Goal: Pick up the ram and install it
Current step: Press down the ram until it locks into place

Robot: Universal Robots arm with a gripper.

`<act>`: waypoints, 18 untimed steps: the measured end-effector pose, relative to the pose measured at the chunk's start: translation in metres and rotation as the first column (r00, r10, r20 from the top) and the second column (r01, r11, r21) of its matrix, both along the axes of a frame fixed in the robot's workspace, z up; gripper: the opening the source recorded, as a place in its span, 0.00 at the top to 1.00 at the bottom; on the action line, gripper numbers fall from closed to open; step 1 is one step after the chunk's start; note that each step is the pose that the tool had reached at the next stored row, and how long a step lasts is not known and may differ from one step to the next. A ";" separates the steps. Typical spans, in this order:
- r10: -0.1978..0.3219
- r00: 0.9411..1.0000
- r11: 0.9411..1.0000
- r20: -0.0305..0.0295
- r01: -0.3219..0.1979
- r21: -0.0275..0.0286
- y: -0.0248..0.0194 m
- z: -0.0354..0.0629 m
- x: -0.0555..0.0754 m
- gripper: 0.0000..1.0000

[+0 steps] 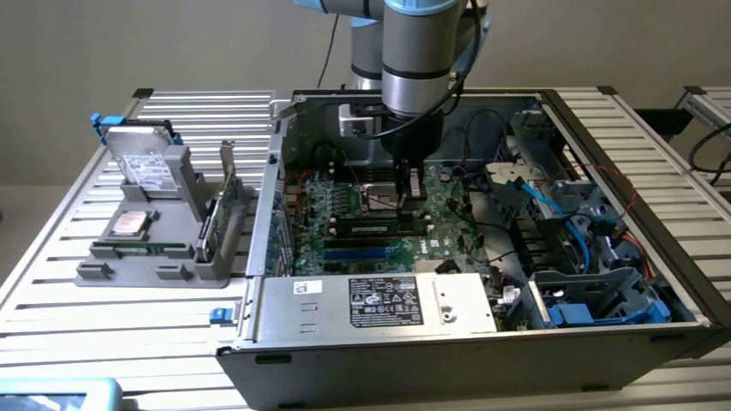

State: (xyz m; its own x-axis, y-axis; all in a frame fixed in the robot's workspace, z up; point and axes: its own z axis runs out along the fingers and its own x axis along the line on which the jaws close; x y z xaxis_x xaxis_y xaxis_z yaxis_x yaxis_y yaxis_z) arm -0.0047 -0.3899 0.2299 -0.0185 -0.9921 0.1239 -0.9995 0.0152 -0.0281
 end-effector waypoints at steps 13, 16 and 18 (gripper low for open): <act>-0.006 1.000 1.000 0.000 0.006 -0.001 0.0000 0.0020 0.005 0.89; -0.006 1.000 1.000 0.000 0.006 -0.001 0.0008 0.0021 0.005 0.89; -0.006 1.000 1.000 0.000 0.006 -0.001 0.0018 0.0021 0.005 0.89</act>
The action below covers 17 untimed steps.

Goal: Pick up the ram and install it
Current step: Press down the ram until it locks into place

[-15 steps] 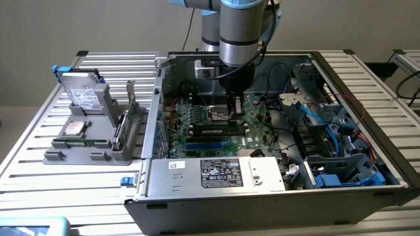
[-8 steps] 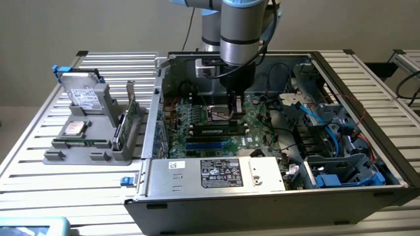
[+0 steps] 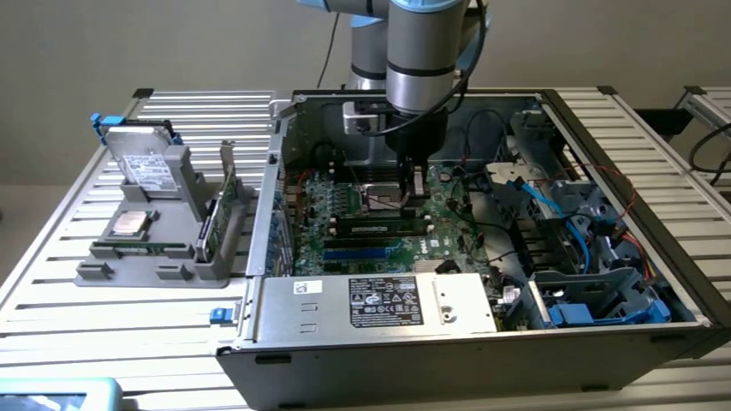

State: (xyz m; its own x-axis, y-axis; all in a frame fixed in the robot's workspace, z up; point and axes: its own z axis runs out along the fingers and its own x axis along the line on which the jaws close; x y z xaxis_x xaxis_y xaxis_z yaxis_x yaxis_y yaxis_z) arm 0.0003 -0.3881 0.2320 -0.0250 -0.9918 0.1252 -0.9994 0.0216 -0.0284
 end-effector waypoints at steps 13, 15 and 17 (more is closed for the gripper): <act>-0.005 1.000 1.000 0.001 0.005 0.000 0.0000 -0.0032 0.000 0.89; -0.006 1.000 1.000 0.001 0.006 0.000 0.0000 -0.0040 0.000 0.89; -0.006 1.000 1.000 0.001 0.006 0.000 -0.0001 -0.0049 0.000 0.89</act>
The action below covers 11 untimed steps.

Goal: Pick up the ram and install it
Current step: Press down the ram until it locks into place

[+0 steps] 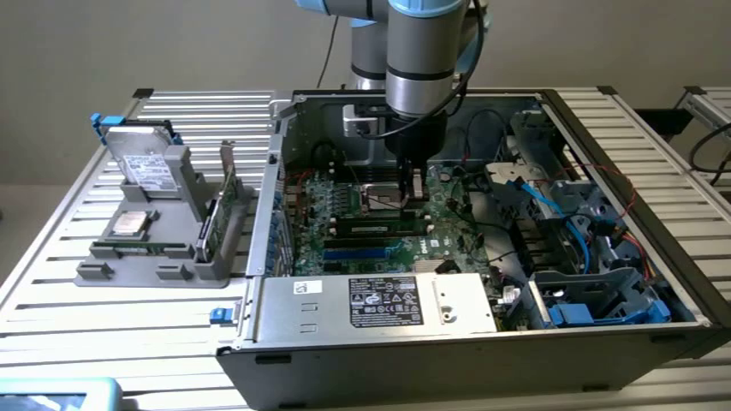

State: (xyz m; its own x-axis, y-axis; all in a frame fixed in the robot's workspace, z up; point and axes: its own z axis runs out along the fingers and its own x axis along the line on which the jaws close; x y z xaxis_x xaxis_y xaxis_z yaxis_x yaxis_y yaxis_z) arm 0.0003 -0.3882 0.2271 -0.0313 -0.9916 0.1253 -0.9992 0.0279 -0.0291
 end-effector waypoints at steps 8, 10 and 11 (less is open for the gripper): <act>0.000 1.000 1.000 0.000 0.000 0.000 0.0001 -0.0022 0.000 0.89; 0.000 1.000 1.000 0.000 0.000 0.000 0.0000 -0.0024 0.000 0.89; 0.000 1.000 1.000 0.000 0.000 0.000 0.0000 -0.0024 0.000 0.89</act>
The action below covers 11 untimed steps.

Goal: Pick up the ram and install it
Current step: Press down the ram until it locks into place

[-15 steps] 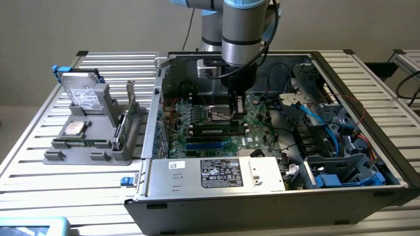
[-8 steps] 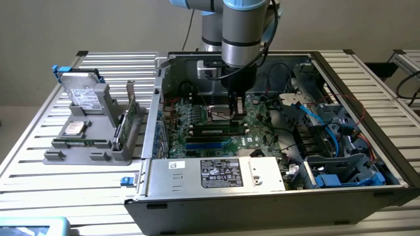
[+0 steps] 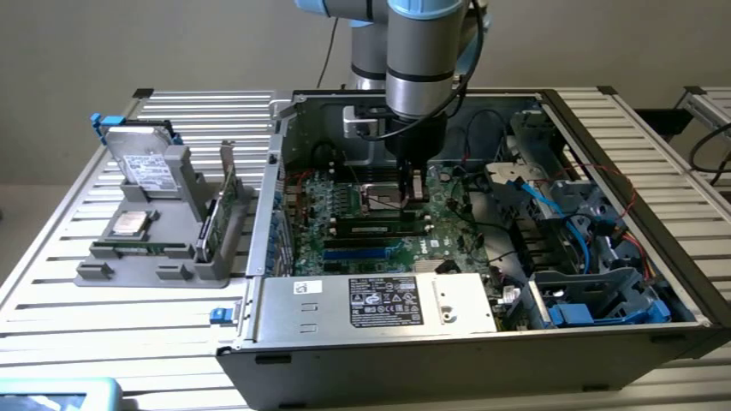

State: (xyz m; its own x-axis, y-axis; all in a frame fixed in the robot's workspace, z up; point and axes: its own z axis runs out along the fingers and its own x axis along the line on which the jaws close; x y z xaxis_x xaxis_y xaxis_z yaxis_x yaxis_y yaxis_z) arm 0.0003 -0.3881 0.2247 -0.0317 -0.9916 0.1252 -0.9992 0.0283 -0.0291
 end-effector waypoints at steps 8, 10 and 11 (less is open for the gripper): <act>0.000 1.000 1.000 0.001 0.000 0.000 0.0000 0.0125 -0.018 0.89; 0.000 1.000 1.000 0.003 0.000 0.000 0.0000 0.0125 -0.026 0.89; 0.000 1.000 1.000 0.004 0.000 0.000 0.0000 0.0124 -0.030 0.89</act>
State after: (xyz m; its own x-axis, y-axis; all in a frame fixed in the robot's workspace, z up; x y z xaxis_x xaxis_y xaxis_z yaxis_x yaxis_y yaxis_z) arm -0.0300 -0.3882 0.2371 -0.0324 -0.9917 0.1248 -0.9990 0.0284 -0.0336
